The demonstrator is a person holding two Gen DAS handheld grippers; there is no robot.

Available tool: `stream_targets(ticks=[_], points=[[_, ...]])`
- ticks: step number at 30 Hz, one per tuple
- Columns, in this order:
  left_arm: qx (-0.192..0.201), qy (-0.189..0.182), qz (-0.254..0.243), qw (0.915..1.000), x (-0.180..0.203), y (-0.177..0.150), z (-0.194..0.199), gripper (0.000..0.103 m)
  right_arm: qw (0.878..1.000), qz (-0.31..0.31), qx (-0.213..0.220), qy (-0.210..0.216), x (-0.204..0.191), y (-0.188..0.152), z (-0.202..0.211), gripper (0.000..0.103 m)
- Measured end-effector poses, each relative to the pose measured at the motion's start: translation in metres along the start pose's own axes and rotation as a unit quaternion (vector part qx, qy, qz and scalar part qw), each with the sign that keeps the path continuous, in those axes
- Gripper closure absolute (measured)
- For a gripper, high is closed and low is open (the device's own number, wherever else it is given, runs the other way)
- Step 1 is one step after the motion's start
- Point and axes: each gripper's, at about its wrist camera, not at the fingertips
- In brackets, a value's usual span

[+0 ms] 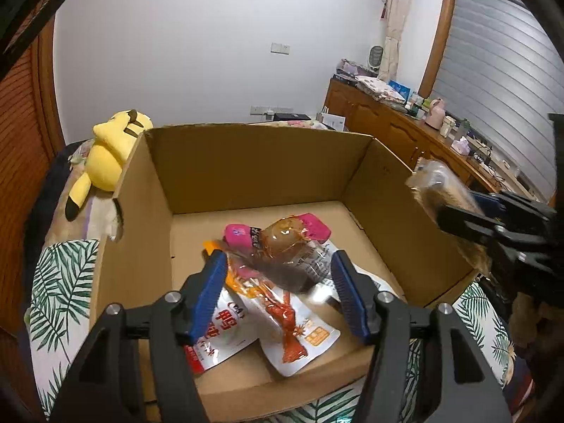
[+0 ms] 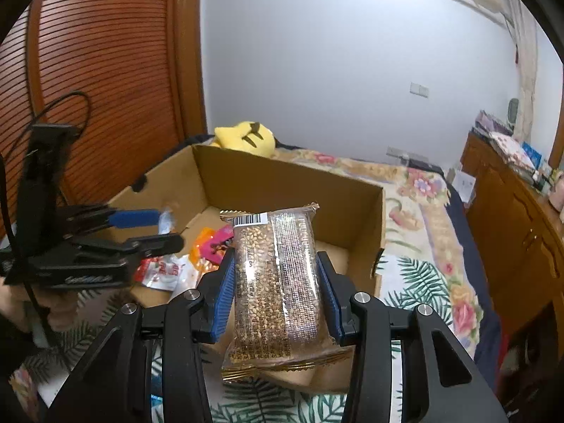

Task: Organize snacks
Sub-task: 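Carry the sachet and grain bar over the box and open both tools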

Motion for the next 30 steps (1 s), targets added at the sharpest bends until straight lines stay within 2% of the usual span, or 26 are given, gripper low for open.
stream_targets(ticks=[1,5,14,22,30], points=[[0.005,0.001,0.002,1.0,-0.002,-0.001,0.001,0.032,1.0,-0.005,-0.003,0.001,0.001,-0.001,-0.005,0.06],[0.011,-0.007,0.007,0.9999,-0.005,0.0,0.003,0.03,0.999,-0.034,-0.025,0.023,0.005,-0.005,-0.024,0.06],[0.006,0.005,-0.008,0.9999,-0.003,-0.002,-0.003,0.028,0.998,-0.022,-0.055,0.016,0.0,-0.018,-0.052,0.059],[0.008,0.011,-0.008,0.9999,-0.003,0.002,-0.001,0.028,0.998,-0.022,-0.057,0.023,0.001,-0.019,-0.049,0.056],[0.022,0.011,-0.014,0.9996,0.004,0.004,0.017,0.027,0.998,-0.025,-0.044,0.026,-0.002,-0.015,-0.037,0.054]])
Point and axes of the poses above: each gripper's, at about its wrist camera, not at the fingertips, and z roughly against the way its jaws point, x to its right, y to its top, and after that the axes turned 6 degrees about x, right-handed
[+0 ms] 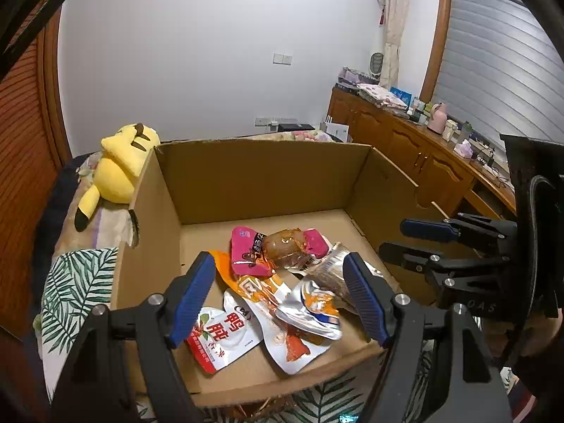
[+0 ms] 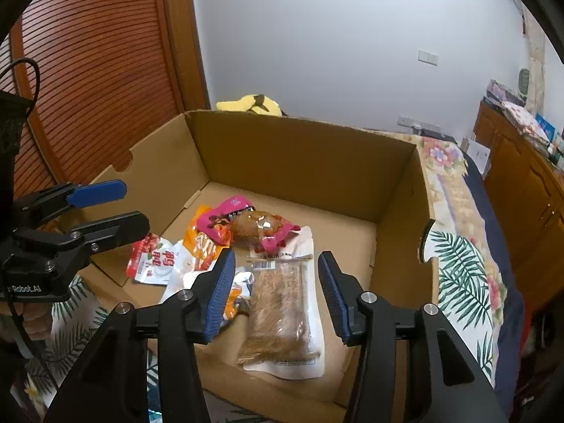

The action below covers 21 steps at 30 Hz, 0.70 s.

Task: Organize snacks
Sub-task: 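Carry the sachet and grain bar over the box and open both tools, then move both tools back toward the remaining packets on the bed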

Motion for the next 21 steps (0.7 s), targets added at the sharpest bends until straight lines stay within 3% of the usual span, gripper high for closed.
stream_targets(ticks=[14,21], points=[[0.026,0.003,-0.022,0.9994,0.016,-0.016,0.07,0.025,0.999,-0.014,0.037,0.014,-0.021,-0.02,0.077,0.053],[0.025,0.004,-0.027,0.9993,0.021,-0.048,0.1,0.022,0.999,-0.016,0.044,0.004,-0.027,-0.049,0.113,0.053]])
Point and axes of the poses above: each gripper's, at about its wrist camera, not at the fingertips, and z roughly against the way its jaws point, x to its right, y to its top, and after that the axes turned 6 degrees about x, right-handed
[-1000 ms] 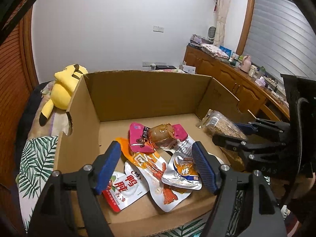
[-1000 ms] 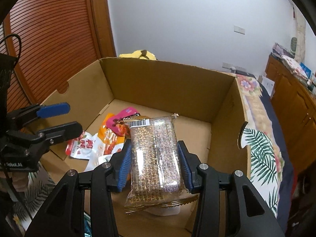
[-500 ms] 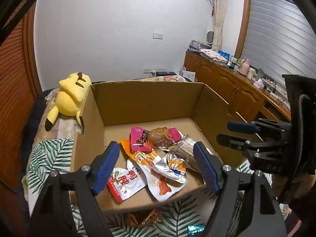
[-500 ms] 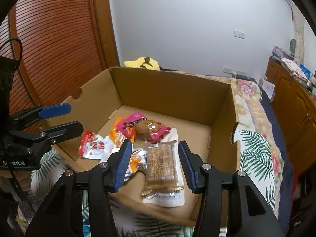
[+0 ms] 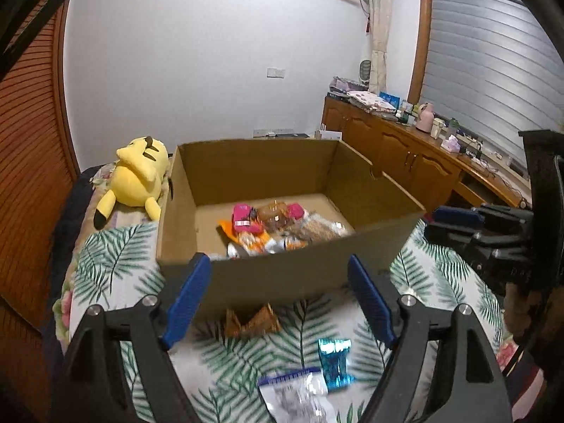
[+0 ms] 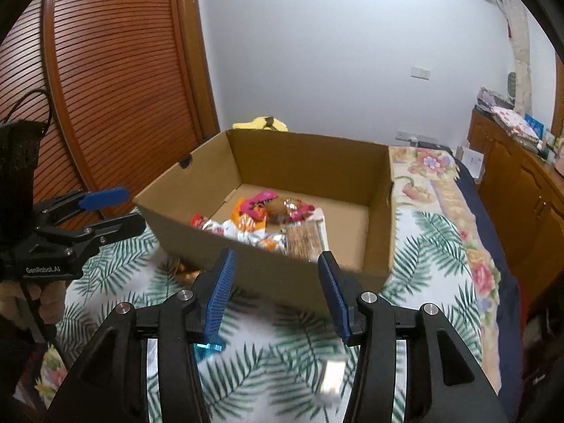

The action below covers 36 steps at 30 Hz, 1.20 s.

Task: Organize snacks
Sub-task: 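Move both tools back toward the remaining packets on the bed, then grasp the white printed sachet with the left tool while the right tool grasps the small white packet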

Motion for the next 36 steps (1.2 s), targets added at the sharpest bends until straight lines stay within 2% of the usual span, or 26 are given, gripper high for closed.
stream_targets(ticks=[3,7,15,17,21,27,36], points=[[-0.013,-0.01,0.005,0.9999,0.004,-0.02,0.005,0.022,1.0,-0.002,-0.006,-0.007,0.004,-0.012,0.008,0.051],[-0.03,-0.01,0.006,0.9995,0.008,-0.043,0.006,0.022,1.0,-0.009,-0.021,-0.02,0.016,-0.032,0.011,0.042],[-0.065,-0.007,0.019,0.9977,0.013,-0.084,-0.002,0.022,0.997,-0.003,-0.068,-0.042,0.034,-0.077,-0.015,0.042],[-0.075,-0.007,0.025,0.9969,0.013,-0.093,-0.006,0.022,0.995,-0.001,-0.08,-0.052,0.039,-0.088,-0.025,0.042],[-0.092,0.0,0.027,0.9954,0.012,-0.105,-0.013,0.022,0.993,-0.003,-0.103,-0.055,0.044,-0.103,-0.039,0.052],[-0.111,0.004,0.023,0.9935,0.017,-0.116,-0.019,0.022,0.99,0.0,-0.12,-0.076,0.052,-0.115,-0.048,0.056],[-0.137,0.02,0.014,0.9903,0.02,-0.129,-0.027,0.022,0.992,0.003,-0.102,-0.079,0.056,-0.124,-0.047,0.056]])
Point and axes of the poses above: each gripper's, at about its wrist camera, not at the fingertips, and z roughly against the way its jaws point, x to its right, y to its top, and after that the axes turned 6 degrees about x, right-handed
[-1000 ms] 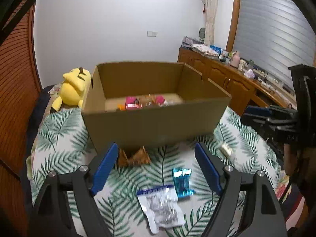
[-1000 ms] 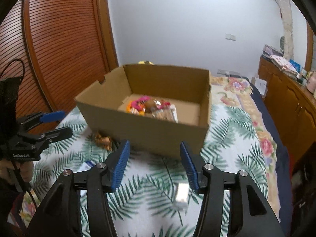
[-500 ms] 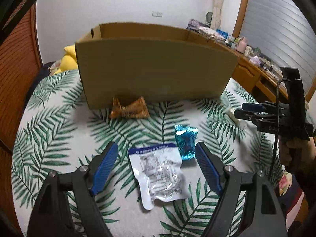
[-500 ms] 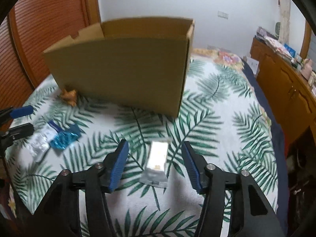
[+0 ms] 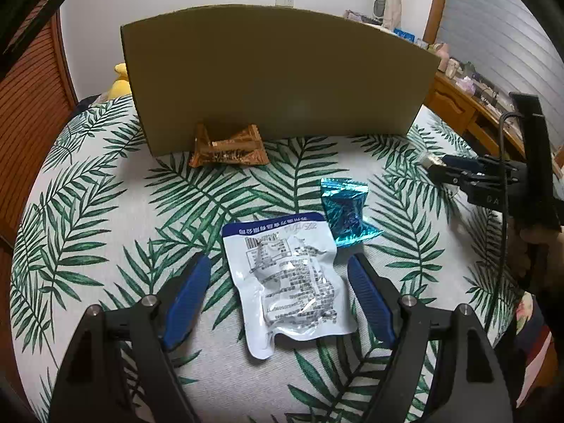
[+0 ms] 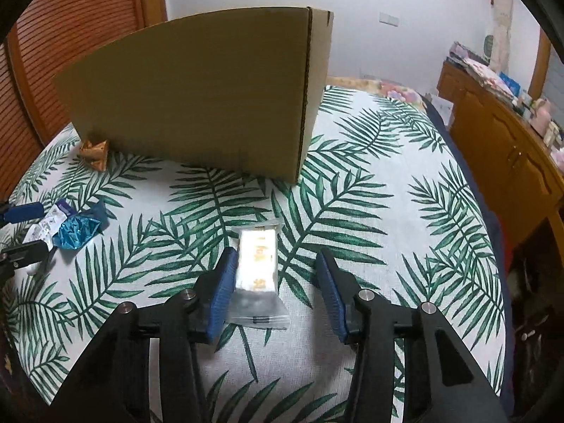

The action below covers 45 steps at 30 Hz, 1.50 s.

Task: Organize snacks
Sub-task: 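Grasp the white printed sachet with the left tool while the right tool grasps the small white packet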

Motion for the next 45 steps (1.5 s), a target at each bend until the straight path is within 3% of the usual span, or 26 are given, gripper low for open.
stream_targets(ticks=[10,19,21,23,45], points=[[-0.014,0.039,-0.035,0.9985,0.01,-0.001,-0.006,0.022,1.0,-0.005,0.003,0.003,0.002,0.0,-0.001,0.056],[-0.057,0.055,-0.015,0.9967,0.013,0.008,-0.012,0.023,1.0,-0.002,0.004,0.0,0.002,0.0,-0.001,0.056],[-0.061,0.058,-0.013,0.9964,0.013,0.009,-0.013,0.027,1.0,-0.001,0.005,-0.001,0.001,0.001,-0.001,0.056],[-0.059,0.06,-0.01,0.9964,0.013,0.01,-0.011,0.041,1.0,-0.001,0.005,-0.002,0.001,0.001,-0.001,0.056],[-0.038,0.041,0.02,0.9982,0.007,-0.009,0.014,0.045,1.0,0.0,0.007,0.001,-0.005,0.0,-0.003,0.056]])
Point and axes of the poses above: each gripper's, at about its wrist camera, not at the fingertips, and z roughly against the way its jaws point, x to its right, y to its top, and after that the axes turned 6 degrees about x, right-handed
